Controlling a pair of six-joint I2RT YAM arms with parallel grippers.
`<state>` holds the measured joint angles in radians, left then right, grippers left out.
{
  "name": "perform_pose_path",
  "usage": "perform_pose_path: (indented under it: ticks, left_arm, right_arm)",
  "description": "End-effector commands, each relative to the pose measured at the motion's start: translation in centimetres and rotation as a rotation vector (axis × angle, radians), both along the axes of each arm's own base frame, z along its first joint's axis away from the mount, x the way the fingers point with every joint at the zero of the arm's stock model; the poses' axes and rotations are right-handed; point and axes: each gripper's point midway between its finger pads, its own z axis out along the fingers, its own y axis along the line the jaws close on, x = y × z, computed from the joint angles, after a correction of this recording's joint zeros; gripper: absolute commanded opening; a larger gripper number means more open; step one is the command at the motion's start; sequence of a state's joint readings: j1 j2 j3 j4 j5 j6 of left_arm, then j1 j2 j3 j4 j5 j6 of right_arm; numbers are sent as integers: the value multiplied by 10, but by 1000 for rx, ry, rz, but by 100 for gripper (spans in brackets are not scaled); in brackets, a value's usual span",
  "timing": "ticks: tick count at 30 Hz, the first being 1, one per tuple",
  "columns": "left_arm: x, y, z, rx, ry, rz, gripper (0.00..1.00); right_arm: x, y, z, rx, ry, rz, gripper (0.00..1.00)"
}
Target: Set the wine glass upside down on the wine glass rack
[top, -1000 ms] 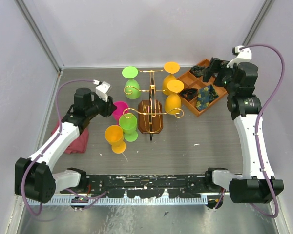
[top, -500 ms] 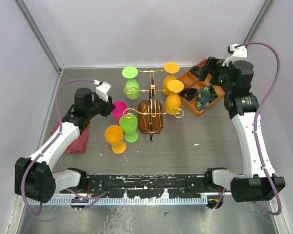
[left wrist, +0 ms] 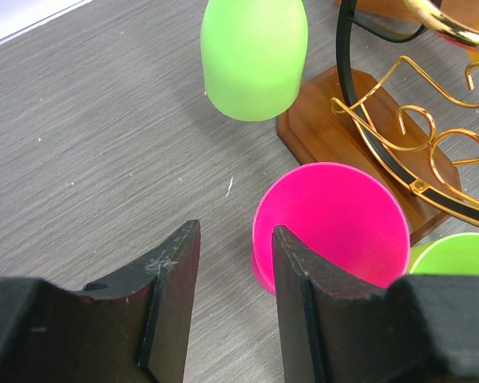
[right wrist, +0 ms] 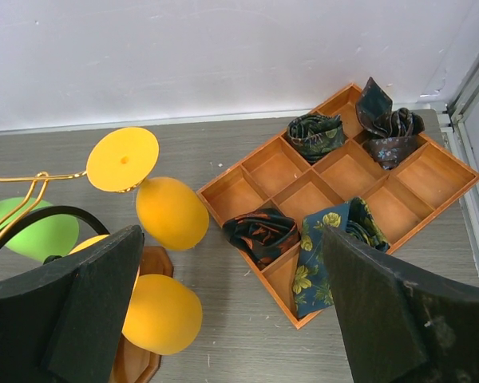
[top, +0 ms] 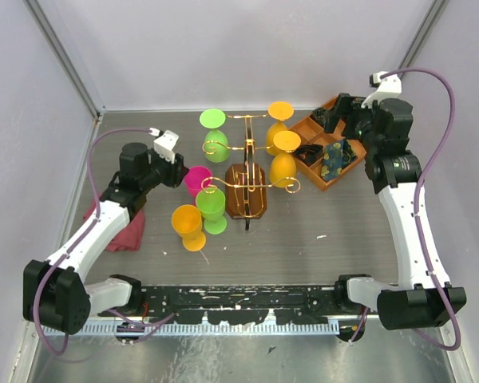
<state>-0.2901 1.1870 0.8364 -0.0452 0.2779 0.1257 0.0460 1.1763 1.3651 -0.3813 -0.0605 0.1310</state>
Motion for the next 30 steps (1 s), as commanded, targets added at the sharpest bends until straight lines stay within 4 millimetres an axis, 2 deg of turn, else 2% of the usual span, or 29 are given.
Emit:
perform_pose_path:
  ticks: [1,11,13,16,18,22,26,30]
  left_arm:
    - [1,-4,7,-8,-21,-18,48]
    - [-4,-18,-25,12,75,-82,48]
    - [-2,-20,-38,32,106,-85,47]
    - [-1,-21,-44,54,114,-81,36]
    - [1,-20,-44,59,114,-75,20]
    - [3,-18,-34,74,83,-67,0]
    - [6,-11,-24,97,45,-39,0]
    - [11,12,5,160,-54,57,0]
  right_arm:
    - [3,-1,34,-11,-104,-6,98]
    - [3,0,34,-14,-105,-5,98]
    - [3,0,34,-15,-105,-7,98]
    - [2,-1,36,-16,-109,-12,98]
    - [0,-2,37,-16,-114,-14,98]
    - [-1,-1,39,-16,-120,-13,95]
    - [0,2,39,-9,-121,1,93]
    - [1,8,40,-4,-125,20,93]
